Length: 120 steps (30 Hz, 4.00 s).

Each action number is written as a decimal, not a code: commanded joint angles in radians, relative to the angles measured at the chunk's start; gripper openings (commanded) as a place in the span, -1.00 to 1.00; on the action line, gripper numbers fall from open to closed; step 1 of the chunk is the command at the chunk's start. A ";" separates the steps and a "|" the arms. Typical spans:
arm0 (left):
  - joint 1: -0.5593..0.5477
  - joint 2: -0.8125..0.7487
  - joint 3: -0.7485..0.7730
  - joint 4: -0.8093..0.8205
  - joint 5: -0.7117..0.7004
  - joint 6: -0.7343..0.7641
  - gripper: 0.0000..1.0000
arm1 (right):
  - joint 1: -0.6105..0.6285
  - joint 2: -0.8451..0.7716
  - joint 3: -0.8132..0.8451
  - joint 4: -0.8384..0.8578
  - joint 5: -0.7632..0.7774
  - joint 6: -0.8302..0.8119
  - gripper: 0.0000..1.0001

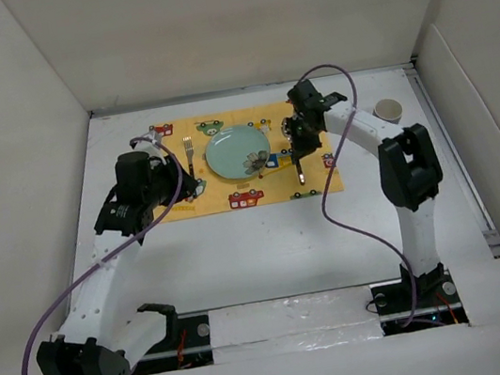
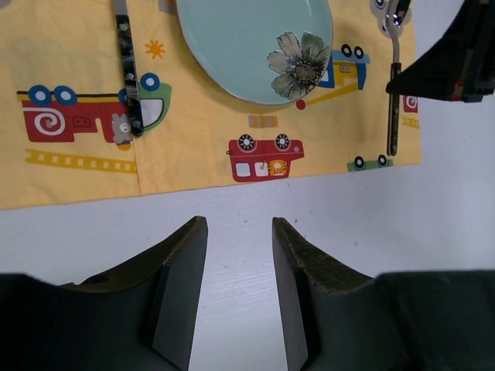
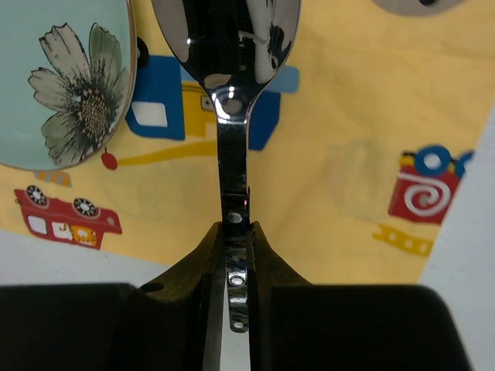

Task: Set the dinner table for one person

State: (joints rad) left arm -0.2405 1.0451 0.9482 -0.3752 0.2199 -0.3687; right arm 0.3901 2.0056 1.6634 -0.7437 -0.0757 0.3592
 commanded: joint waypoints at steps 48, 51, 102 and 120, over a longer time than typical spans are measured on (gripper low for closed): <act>0.001 0.030 -0.020 0.070 -0.016 -0.029 -1.00 | -0.508 -0.387 -0.198 0.133 0.341 0.161 -0.01; 0.001 0.044 -0.026 0.088 0.001 -0.022 -1.00 | -0.588 -0.375 -0.200 0.162 0.311 0.135 0.23; 0.001 0.110 0.049 0.056 -0.091 -0.004 -0.35 | -0.203 0.433 0.875 -0.092 0.228 0.009 -1.00; 0.001 0.179 0.205 0.094 -0.048 -0.012 -0.29 | -0.278 0.134 0.728 0.065 -0.002 0.122 0.33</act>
State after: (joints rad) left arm -0.2401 1.2297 1.0580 -0.3317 0.1432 -0.3721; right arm 0.1482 2.3787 2.4176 -0.8021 -0.0029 0.4458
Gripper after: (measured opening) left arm 0.350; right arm 0.649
